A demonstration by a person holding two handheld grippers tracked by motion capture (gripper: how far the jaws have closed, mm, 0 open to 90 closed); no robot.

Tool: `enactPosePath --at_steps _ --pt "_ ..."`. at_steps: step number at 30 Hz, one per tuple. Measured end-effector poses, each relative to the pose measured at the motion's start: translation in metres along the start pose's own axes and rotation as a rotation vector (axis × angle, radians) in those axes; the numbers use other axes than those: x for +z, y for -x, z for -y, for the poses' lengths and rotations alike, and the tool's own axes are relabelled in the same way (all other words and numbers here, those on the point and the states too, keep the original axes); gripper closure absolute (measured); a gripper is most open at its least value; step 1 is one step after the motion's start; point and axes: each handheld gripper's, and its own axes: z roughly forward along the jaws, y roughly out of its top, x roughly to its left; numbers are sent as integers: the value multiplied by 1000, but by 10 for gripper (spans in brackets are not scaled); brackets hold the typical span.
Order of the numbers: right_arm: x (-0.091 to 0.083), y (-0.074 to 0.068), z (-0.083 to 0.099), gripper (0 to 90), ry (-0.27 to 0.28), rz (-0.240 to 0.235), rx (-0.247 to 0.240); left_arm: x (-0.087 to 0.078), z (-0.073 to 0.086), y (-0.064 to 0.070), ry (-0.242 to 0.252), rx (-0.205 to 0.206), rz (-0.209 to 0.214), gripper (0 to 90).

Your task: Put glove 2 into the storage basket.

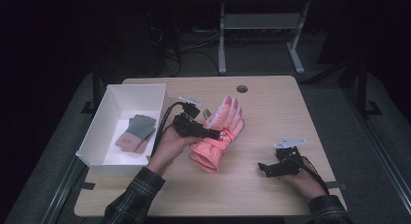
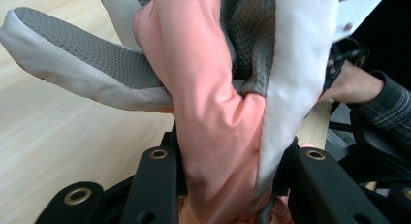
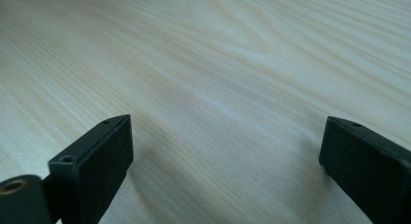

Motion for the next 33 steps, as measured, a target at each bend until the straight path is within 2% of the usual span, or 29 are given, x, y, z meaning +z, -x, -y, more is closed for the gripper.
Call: enactPosePath --at_steps 2,5,9,24,28,33 --pt "2 -2 1 23 6 10 -17 -10 -3 0 8 10 -14 648" --pt "3 -3 2 22 14 13 -17 -25 -7 -1 30 -1 -22 648" --pt "3 -3 4 19 37 12 -14 -44 -11 -4 45 -11 -61 647" --pt "3 -3 4 19 36 10 -16 -131 -27 -15 106 -31 -175 646" --pt "4 -3 4 19 36 9 -19 -154 -26 -21 134 -54 -191 645" --pt "4 -3 4 19 36 9 -19 -177 -17 -33 157 -91 -226 646"
